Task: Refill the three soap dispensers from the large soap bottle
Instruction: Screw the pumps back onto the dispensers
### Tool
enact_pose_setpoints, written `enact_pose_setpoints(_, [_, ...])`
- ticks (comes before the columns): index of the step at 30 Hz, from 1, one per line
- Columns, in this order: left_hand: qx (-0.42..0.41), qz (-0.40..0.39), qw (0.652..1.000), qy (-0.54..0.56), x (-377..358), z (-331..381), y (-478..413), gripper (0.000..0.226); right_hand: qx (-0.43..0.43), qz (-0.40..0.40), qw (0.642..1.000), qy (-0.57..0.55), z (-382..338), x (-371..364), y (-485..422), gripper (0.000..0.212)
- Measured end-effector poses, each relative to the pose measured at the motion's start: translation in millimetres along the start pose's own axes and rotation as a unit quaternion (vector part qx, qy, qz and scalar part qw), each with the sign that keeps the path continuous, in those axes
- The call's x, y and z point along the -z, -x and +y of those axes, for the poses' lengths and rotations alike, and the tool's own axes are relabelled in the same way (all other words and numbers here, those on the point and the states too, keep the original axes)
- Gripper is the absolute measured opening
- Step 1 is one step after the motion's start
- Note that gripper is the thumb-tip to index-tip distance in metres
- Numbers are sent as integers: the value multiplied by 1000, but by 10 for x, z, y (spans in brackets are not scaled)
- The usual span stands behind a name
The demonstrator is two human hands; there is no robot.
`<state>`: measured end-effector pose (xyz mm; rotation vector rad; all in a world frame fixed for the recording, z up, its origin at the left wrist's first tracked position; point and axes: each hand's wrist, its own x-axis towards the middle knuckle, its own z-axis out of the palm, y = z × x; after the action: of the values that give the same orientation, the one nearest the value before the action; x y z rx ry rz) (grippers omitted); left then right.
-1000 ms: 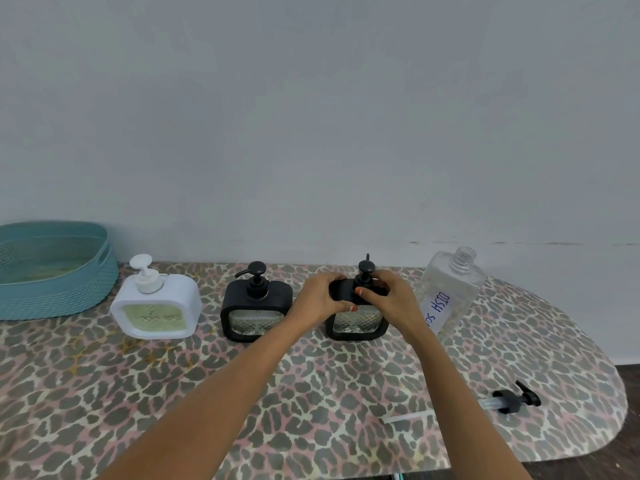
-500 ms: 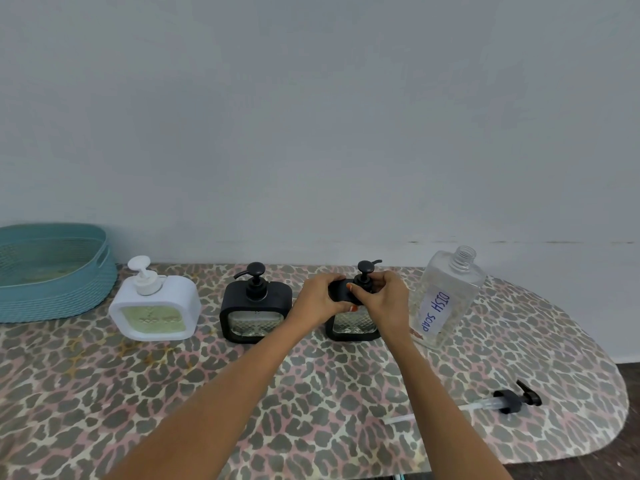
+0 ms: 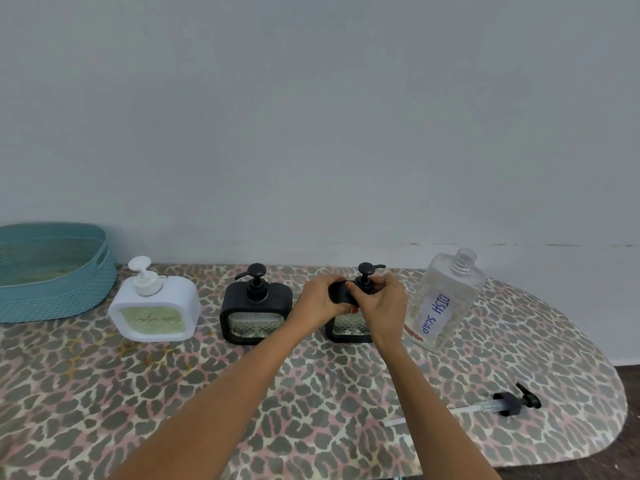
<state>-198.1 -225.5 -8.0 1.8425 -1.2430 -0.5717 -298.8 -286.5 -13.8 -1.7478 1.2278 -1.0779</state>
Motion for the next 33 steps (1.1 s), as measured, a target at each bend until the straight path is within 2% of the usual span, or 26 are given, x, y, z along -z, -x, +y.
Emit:
enact_pose_setpoints(13, [28, 5, 998, 53, -34, -5, 94, 62, 8, -64, 997, 38, -77, 183, 57, 33])
enact_pose_setpoints(22, [13, 3, 997, 79, 77, 124, 359, 52, 54, -21, 997, 46, -63, 285, 299, 20])
enact_pose_setpoints(33, [8, 28, 998, 49, 551, -34, 930, 51, 86, -91, 991, 52, -259, 158, 777, 25])
